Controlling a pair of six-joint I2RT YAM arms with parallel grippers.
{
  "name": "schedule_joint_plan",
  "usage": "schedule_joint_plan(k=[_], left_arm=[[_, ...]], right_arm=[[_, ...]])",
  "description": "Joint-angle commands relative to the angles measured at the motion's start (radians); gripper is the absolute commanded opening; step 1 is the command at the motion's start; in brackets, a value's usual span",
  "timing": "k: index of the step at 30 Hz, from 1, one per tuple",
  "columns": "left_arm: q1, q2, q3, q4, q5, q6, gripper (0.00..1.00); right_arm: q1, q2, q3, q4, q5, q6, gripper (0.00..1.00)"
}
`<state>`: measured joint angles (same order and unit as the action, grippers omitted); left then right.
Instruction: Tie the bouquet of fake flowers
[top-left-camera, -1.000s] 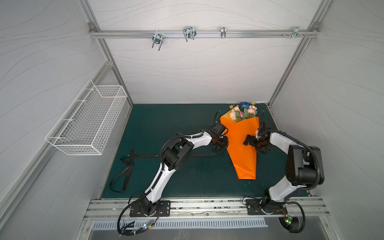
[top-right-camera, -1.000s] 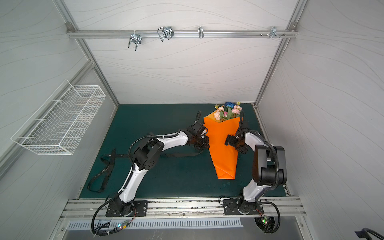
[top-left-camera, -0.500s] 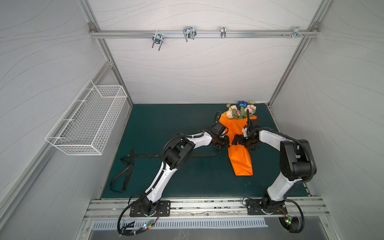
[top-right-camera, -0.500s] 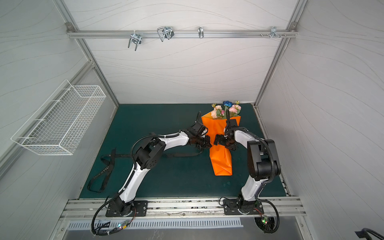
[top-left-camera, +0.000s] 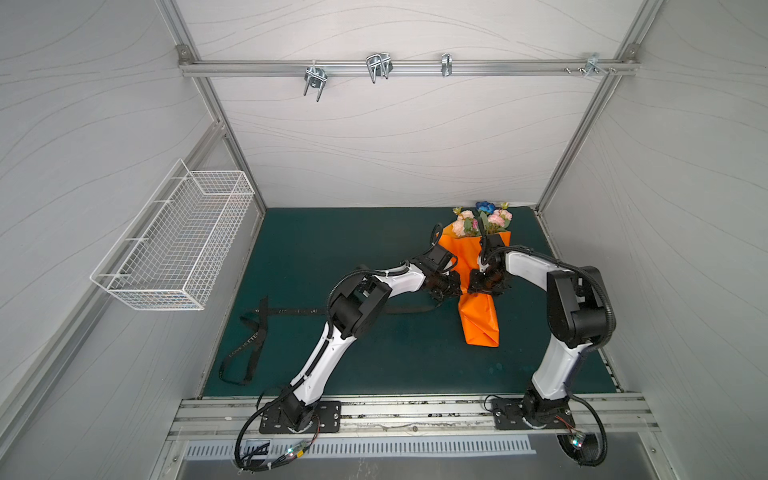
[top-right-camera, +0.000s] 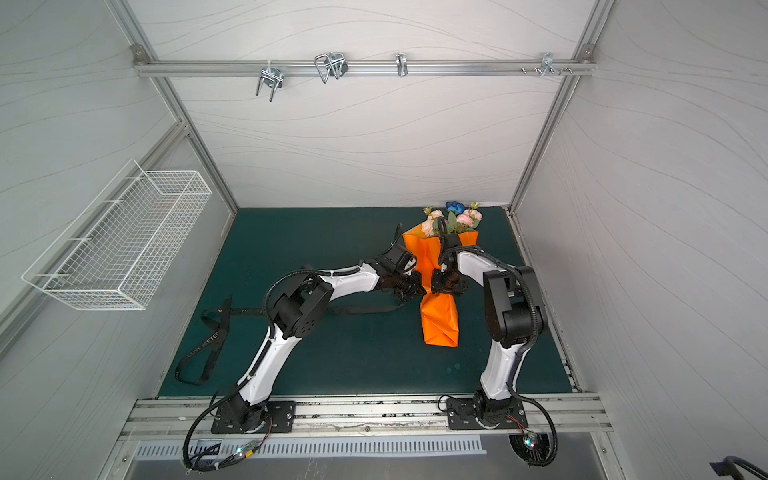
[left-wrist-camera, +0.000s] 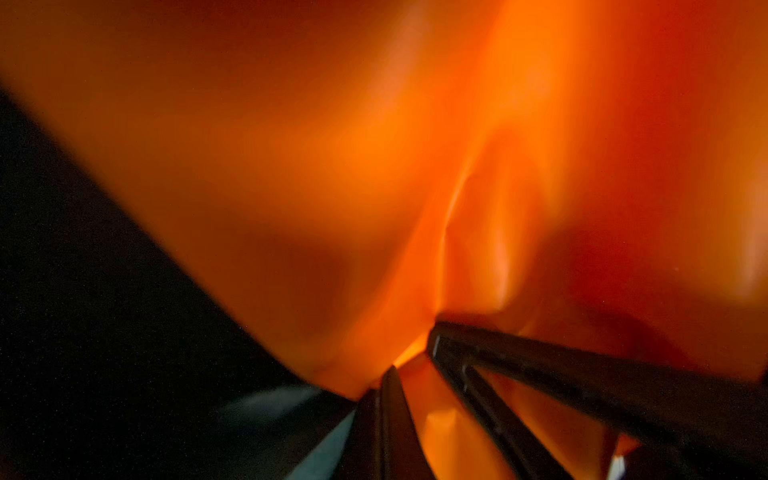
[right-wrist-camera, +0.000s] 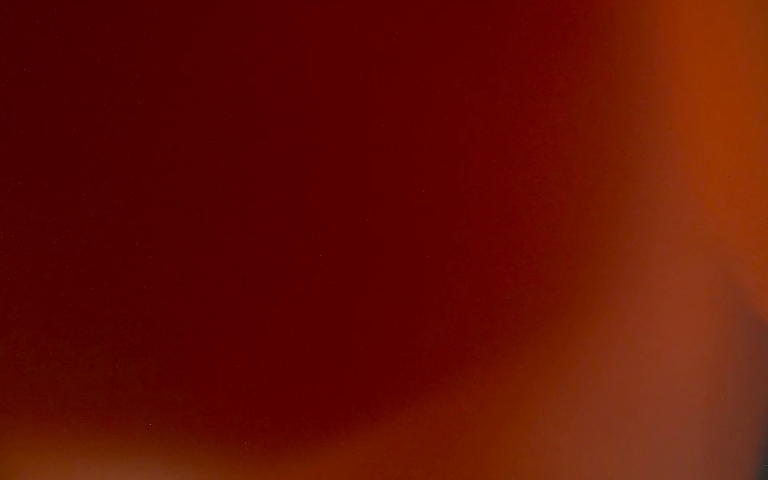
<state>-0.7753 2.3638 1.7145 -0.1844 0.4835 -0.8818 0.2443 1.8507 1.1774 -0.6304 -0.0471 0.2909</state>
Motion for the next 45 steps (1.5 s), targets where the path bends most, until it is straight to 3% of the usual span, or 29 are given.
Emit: schedule_joint_plan(k=[1,5,7,10,13,16,20,25,31,35,37,39,41,42,45], left_arm=[[0.001,-0.031,-0.006,-0.074,-0.019,0.016,0.0],[0.023,-0.125,-0.044,-0.064,-0.016,0.034,0.18],[0.031,-0.186,-0.062,-0.071,-0.017,0.06,0.27],[0.041,-0.292,-0.102,-0.095,-0.04,0.108,0.32],[0.045,-0.395,-0.154,-0.132,-0.102,0.173,0.36],[0.044,-0.461,-0.21,-0.183,-0.198,0.259,0.47],[0.039,-0.456,-0.251,-0.249,-0.321,0.391,0.58],[0.008,-0.386,-0.24,-0.27,-0.426,0.489,0.61],[-0.046,-0.255,-0.131,-0.301,-0.448,0.535,0.6],[-0.08,-0.173,-0.062,-0.345,-0.488,0.538,0.54],[-0.088,-0.141,-0.04,-0.346,-0.481,0.532,0.46],[-0.099,-0.11,-0.014,-0.342,-0.469,0.524,0.31],[-0.113,-0.082,0.023,-0.328,-0.439,0.516,0.06],[-0.119,-0.071,0.042,-0.317,-0.418,0.51,0.0],[-0.142,-0.024,0.123,-0.283,-0.356,0.496,0.0]], right_arm=[[0.009,0.065,-0.026,-0.097,0.049,-0.018,0.26],[-0.009,0.058,-0.029,-0.086,0.068,-0.023,0.01],[-0.02,0.044,-0.028,-0.077,0.071,-0.024,0.0],[-0.034,0.022,-0.024,-0.071,0.076,-0.031,0.0],[-0.046,-0.015,-0.022,-0.062,0.071,-0.03,0.0],[-0.07,-0.062,-0.016,-0.059,0.054,-0.027,0.0],[-0.11,-0.133,-0.006,-0.064,0.03,-0.019,0.0],[-0.147,-0.223,0.015,-0.088,0.033,-0.007,0.0],[-0.166,-0.31,0.067,-0.144,0.047,-0.013,0.0],[-0.188,-0.36,0.127,-0.197,0.047,-0.024,0.0],[-0.199,-0.384,0.162,-0.219,0.046,-0.028,0.0],[-0.212,-0.404,0.198,-0.234,0.045,-0.03,0.0],[-0.23,-0.418,0.252,-0.261,0.037,-0.033,0.0],[-0.239,-0.421,0.28,-0.273,0.035,-0.033,0.0],[-0.282,-0.421,0.388,-0.311,-0.002,-0.029,0.0]])
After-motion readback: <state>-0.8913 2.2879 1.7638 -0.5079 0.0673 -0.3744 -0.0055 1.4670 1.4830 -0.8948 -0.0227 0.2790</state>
